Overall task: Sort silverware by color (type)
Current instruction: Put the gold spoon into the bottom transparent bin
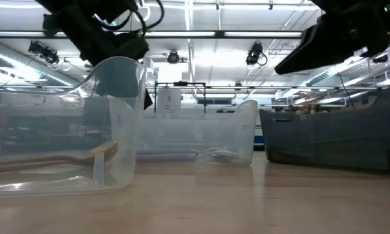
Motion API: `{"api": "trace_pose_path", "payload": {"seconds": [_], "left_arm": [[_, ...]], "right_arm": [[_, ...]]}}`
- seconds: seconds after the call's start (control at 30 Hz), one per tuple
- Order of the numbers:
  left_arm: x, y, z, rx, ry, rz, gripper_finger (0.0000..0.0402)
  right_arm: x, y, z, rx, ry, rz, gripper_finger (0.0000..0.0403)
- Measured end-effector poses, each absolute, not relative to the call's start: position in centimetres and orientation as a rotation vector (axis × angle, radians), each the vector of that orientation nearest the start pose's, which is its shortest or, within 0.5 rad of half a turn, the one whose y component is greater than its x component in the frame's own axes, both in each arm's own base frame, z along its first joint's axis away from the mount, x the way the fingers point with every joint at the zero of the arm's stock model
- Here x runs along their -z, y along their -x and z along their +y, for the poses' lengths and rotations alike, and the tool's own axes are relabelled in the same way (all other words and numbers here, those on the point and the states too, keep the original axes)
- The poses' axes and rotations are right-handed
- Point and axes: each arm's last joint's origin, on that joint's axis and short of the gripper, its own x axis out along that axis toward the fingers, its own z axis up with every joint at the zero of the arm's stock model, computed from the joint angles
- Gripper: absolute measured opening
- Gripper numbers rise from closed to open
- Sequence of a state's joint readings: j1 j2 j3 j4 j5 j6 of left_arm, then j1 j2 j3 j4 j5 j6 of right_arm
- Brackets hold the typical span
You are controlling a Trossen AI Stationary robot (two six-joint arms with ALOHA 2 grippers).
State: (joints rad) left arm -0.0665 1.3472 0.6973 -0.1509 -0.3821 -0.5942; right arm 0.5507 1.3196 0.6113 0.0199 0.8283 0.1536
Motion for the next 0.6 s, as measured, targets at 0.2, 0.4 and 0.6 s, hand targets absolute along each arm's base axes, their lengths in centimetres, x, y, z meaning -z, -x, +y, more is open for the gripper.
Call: {"api": "trace_pose_path", "payload": {"seconds": [0.2, 0.4, 0.6], "left_arm": [[-19.3, -27.1, -0.9, -0.52, 0.343, 0.796, 0.0116], [-19.0, -26.8, -0.9, -0.539, 0.34, 0.84, 0.0116], [-18.8, -26.9, -0.2, -0.636, 0.389, 0.809, 0.0116]], "right_arm": [[-18.2, -21.2, 10.7, 0.299, 0.285, 0.425, 0.0114], [-17.8, -20.9, 11.0, 0.271, 0.298, 0.405, 0.0114], [-17.7, -21.0, 11.3, 0.252, 0.306, 0.4, 0.0114]]}}
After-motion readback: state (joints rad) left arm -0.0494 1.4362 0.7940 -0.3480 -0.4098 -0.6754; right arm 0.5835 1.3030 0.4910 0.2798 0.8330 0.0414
